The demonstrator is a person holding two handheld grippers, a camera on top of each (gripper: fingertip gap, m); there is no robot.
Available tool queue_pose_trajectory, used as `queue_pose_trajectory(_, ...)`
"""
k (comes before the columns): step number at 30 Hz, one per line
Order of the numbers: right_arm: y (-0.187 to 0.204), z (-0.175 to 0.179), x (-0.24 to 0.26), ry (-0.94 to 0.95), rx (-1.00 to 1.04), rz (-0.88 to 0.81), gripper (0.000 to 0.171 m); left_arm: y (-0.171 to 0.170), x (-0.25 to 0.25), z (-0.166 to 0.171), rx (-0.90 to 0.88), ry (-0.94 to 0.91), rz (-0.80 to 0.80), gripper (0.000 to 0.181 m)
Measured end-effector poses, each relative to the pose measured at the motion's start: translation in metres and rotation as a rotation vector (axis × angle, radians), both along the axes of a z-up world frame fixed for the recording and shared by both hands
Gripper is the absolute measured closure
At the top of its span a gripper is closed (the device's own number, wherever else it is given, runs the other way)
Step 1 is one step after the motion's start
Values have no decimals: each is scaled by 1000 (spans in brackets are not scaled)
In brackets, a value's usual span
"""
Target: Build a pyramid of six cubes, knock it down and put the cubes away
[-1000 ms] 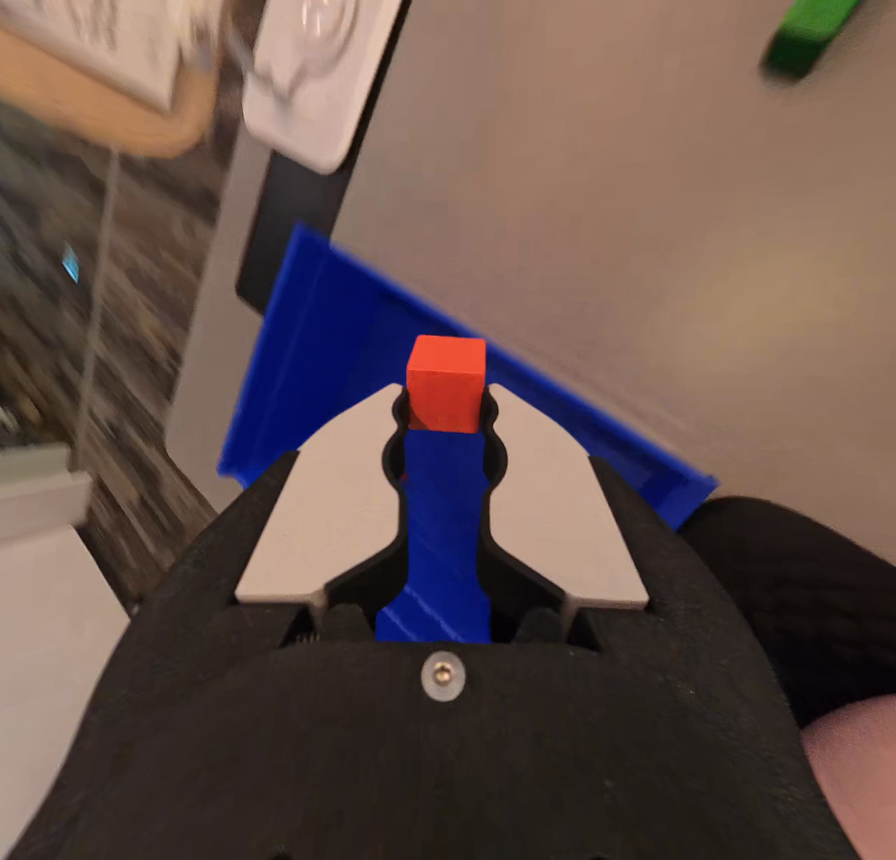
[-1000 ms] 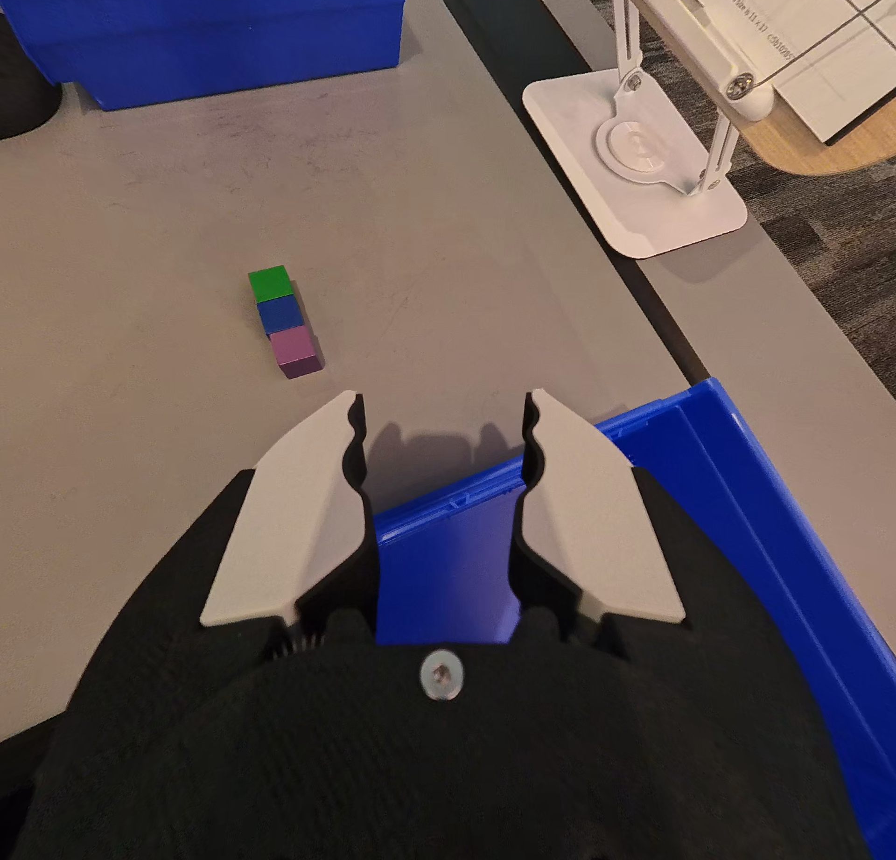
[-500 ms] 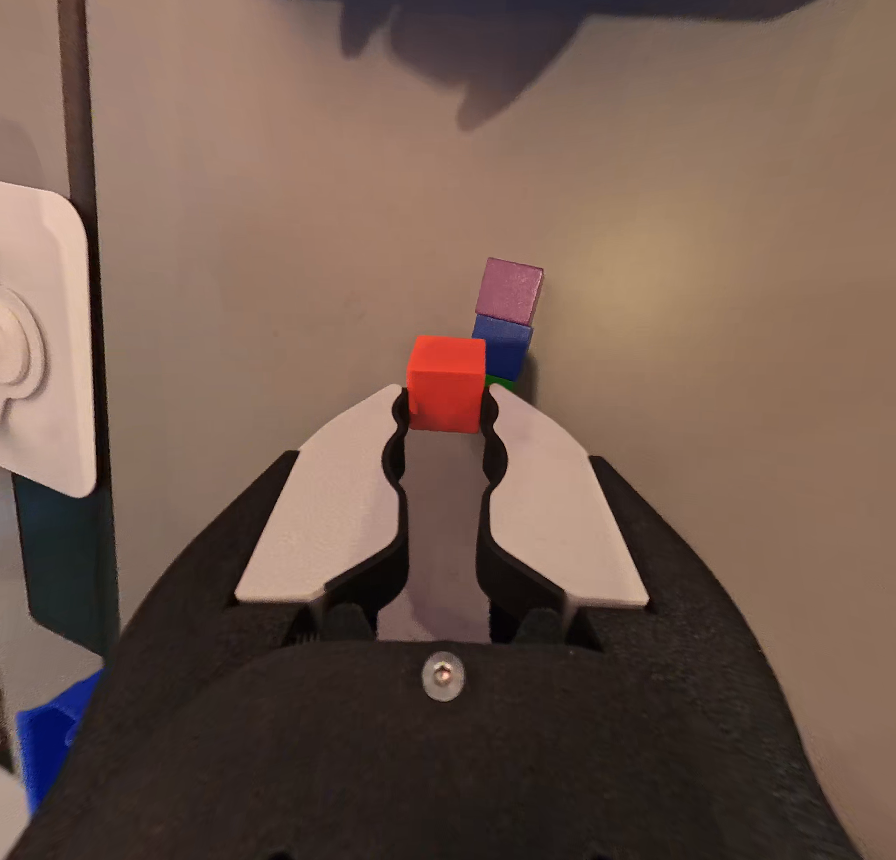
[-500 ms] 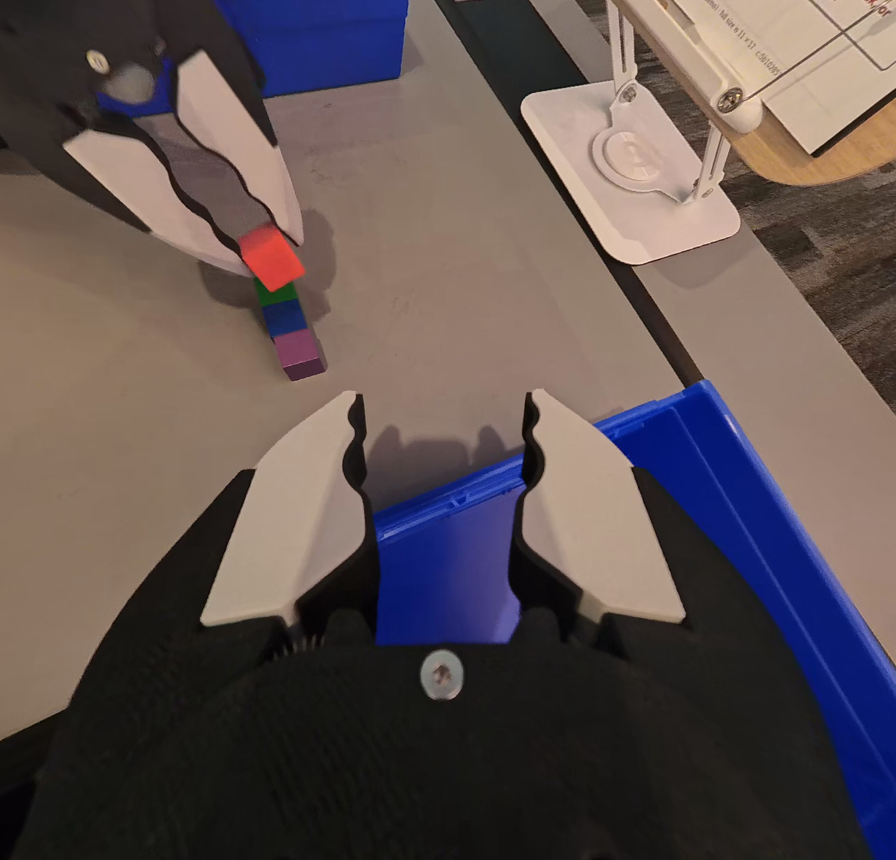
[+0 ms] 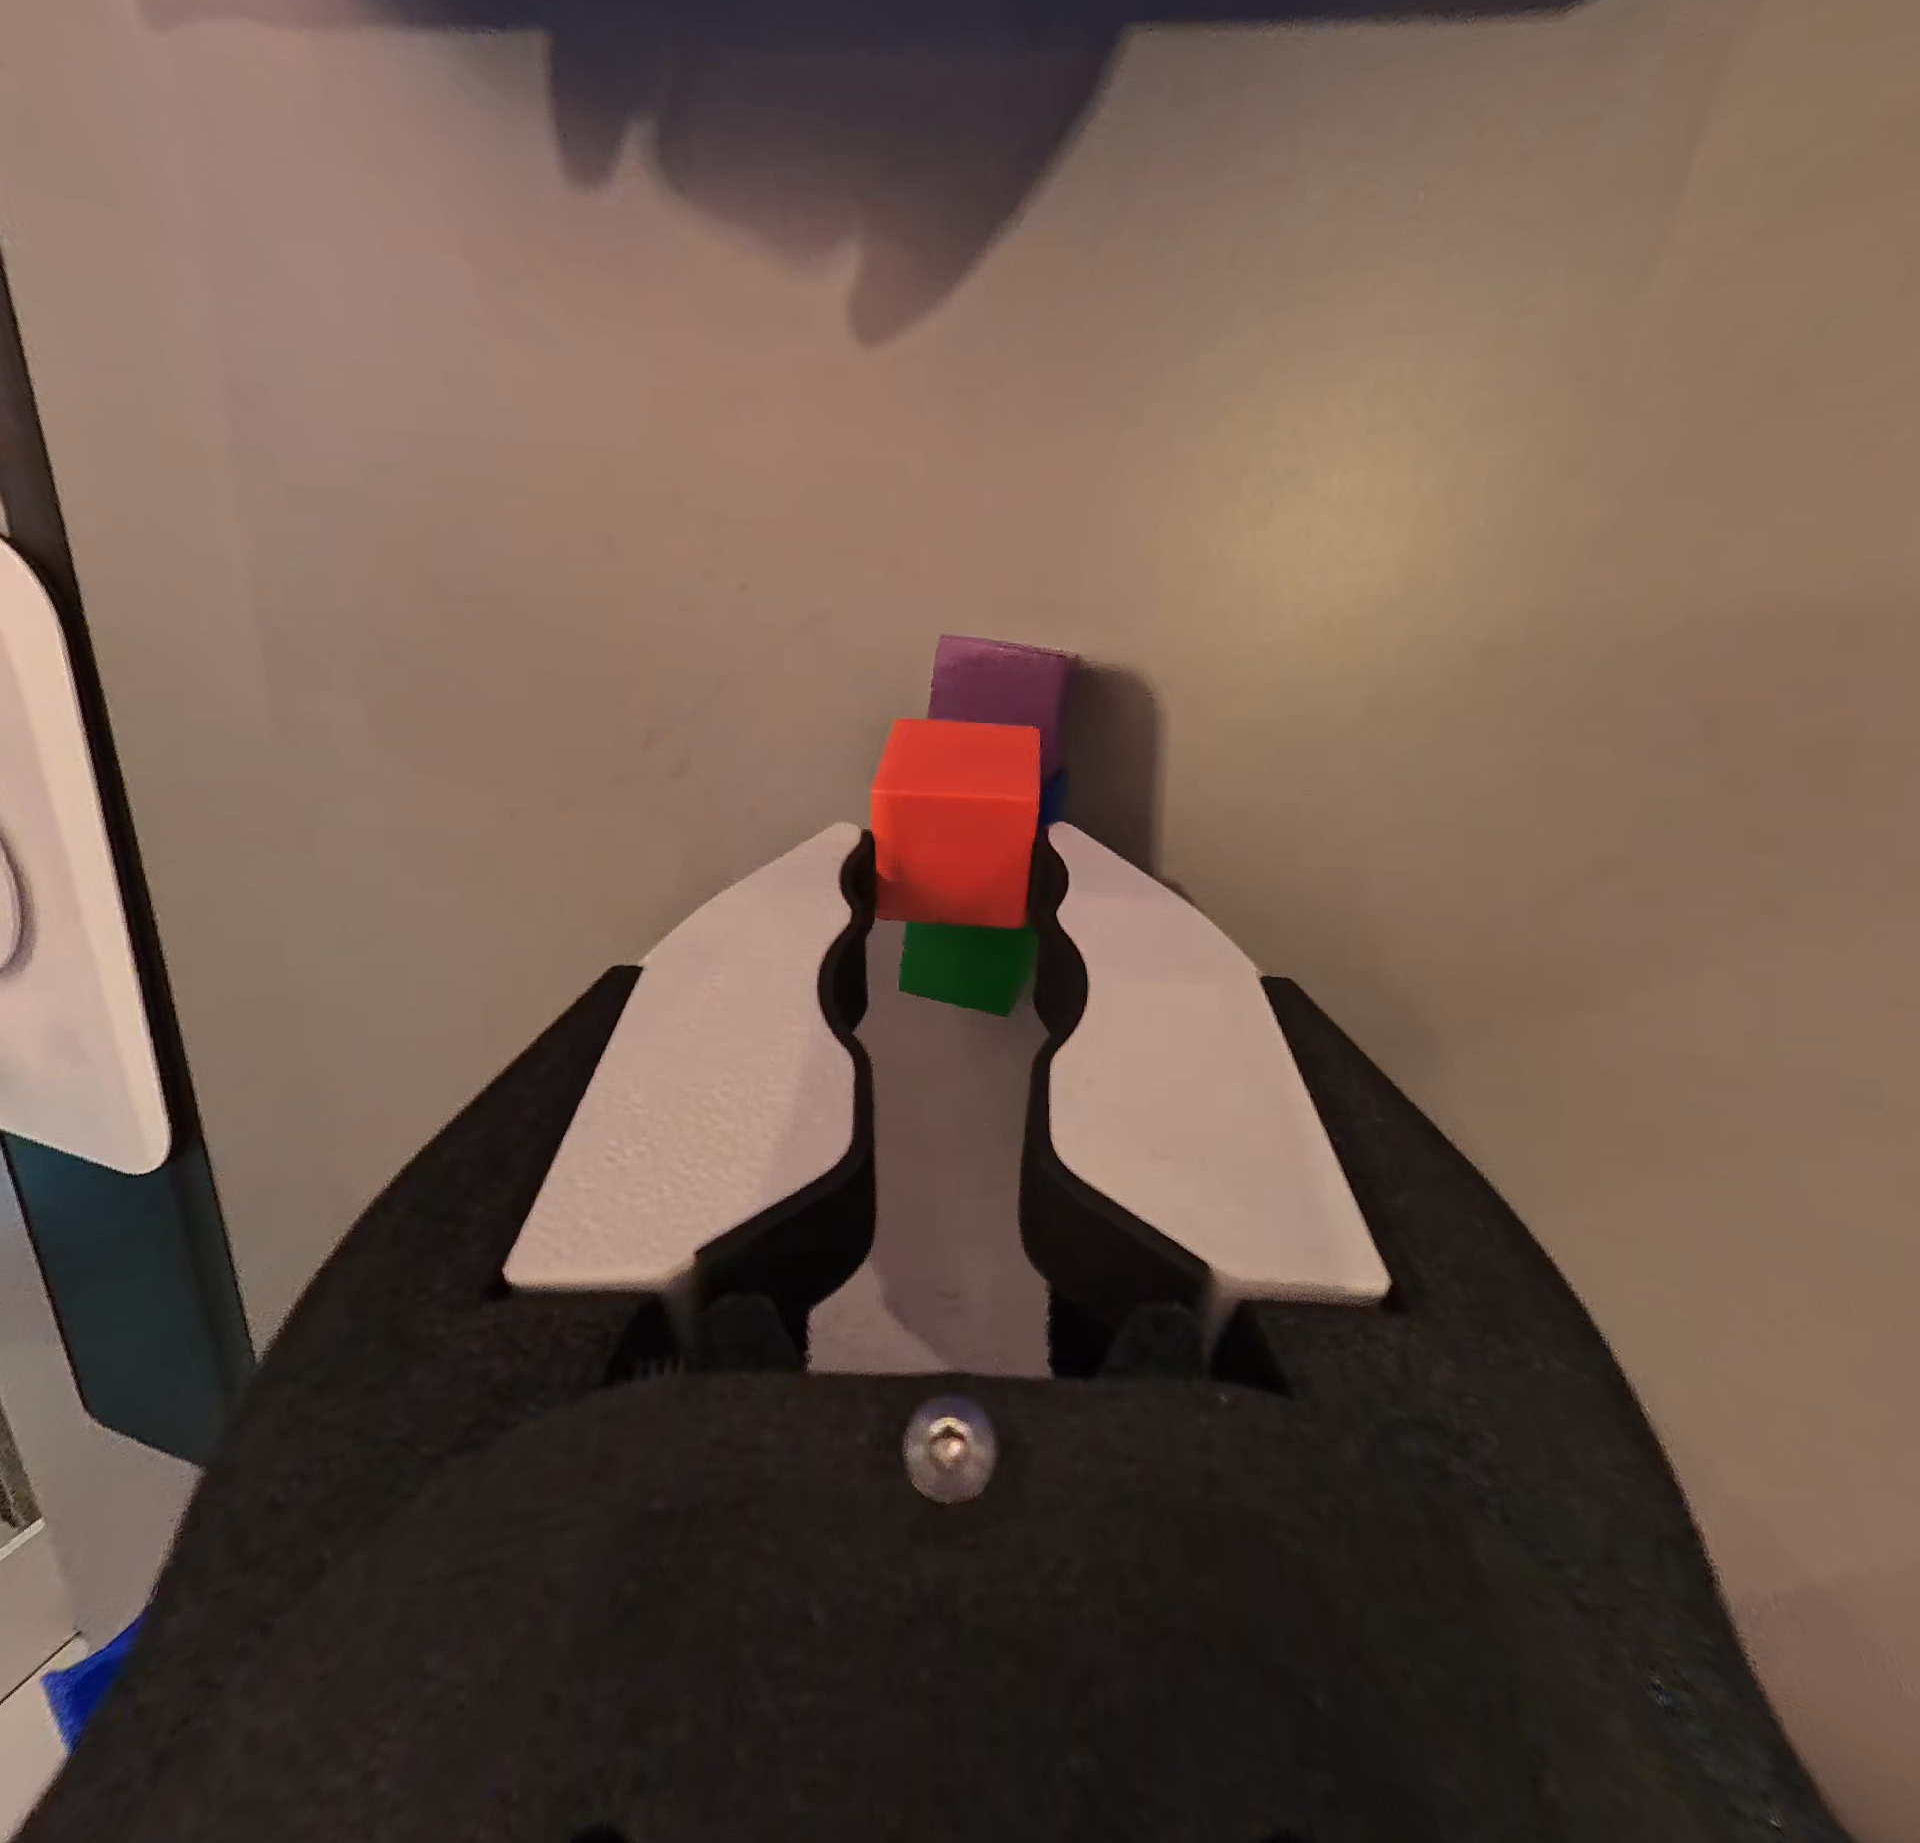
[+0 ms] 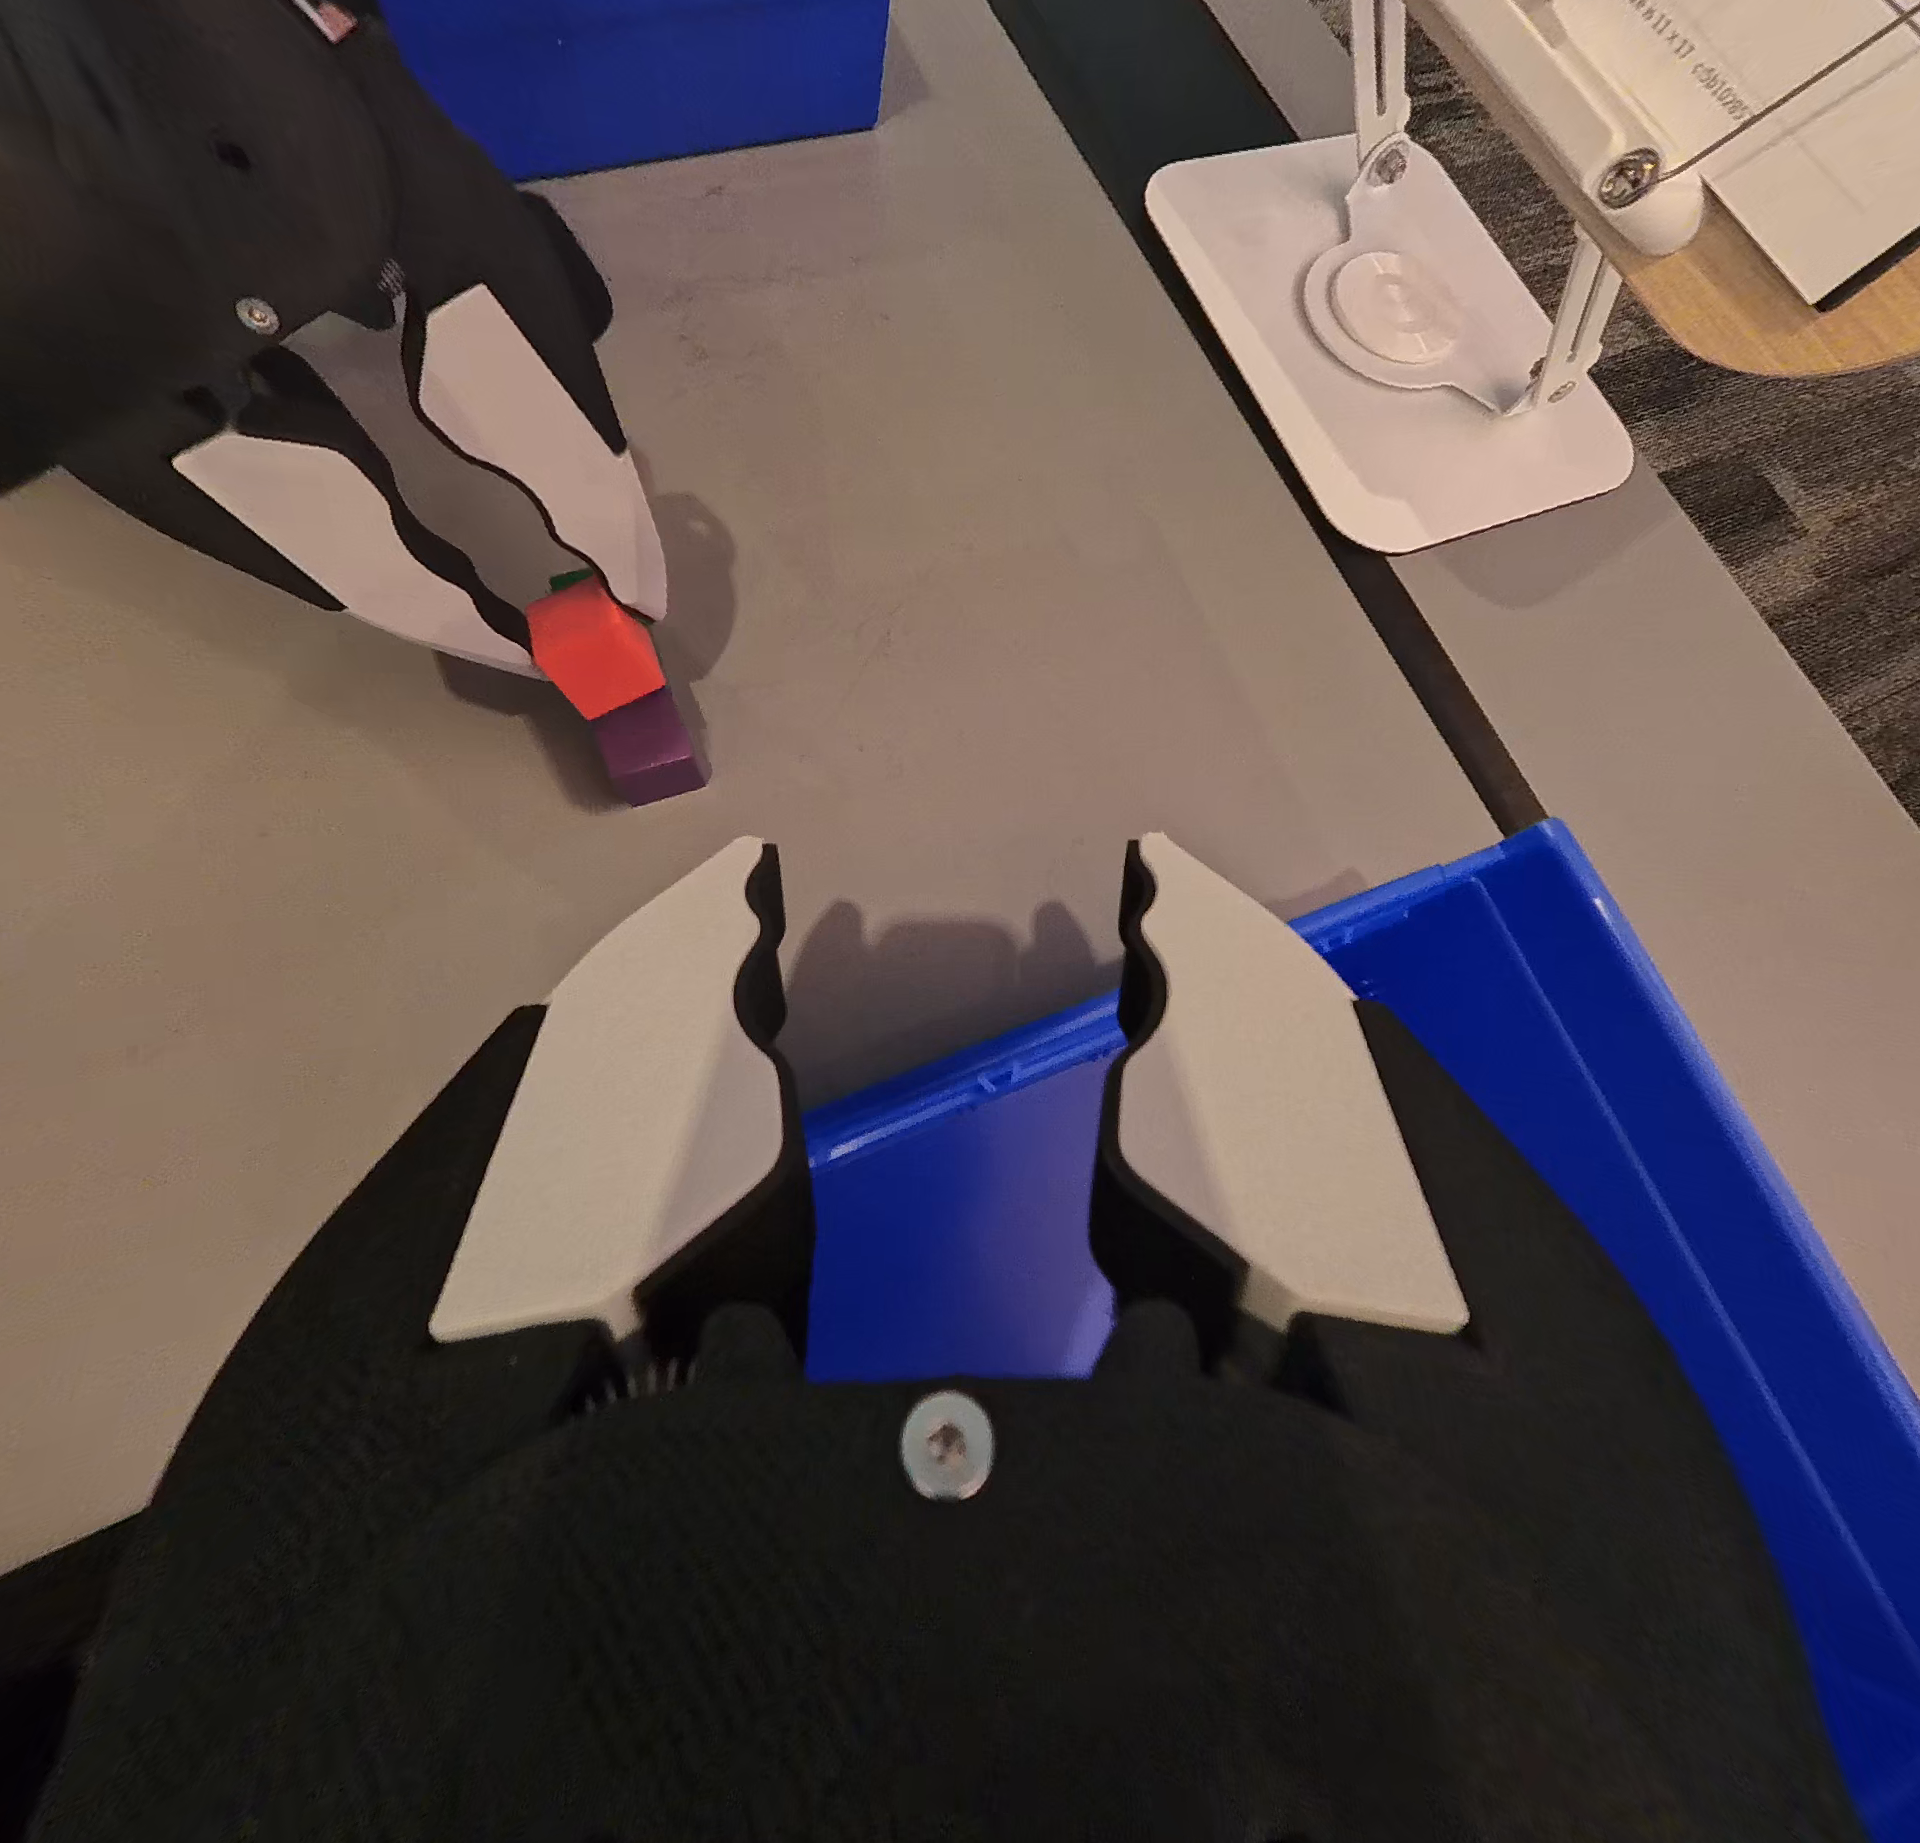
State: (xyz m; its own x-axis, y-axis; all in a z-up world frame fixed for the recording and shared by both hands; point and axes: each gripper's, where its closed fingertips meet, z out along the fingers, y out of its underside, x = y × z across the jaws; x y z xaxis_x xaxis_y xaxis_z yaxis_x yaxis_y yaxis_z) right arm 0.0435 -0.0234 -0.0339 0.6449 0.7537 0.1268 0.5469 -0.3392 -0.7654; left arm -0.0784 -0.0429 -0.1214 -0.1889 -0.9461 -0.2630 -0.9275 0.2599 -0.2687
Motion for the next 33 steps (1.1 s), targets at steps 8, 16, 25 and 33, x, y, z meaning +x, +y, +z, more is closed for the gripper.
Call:
queue_pose_trajectory(8,0,1,-1,1,0,4,108,3,1,-7,18,24,0,153)
queue_pose_trajectory(16,-1,0,-1,3,-4,7,108,2,1,-8,21,35,-7,152)
queue_pose_trajectory(25,-1,-5,-2,-10,-21,14,108,6,1,-8,31,30,-4,142)
queue_pose_trajectory(33,-1,-5,-1,-9,-22,14,108,3,-2,7,-8,-36,-9,148)
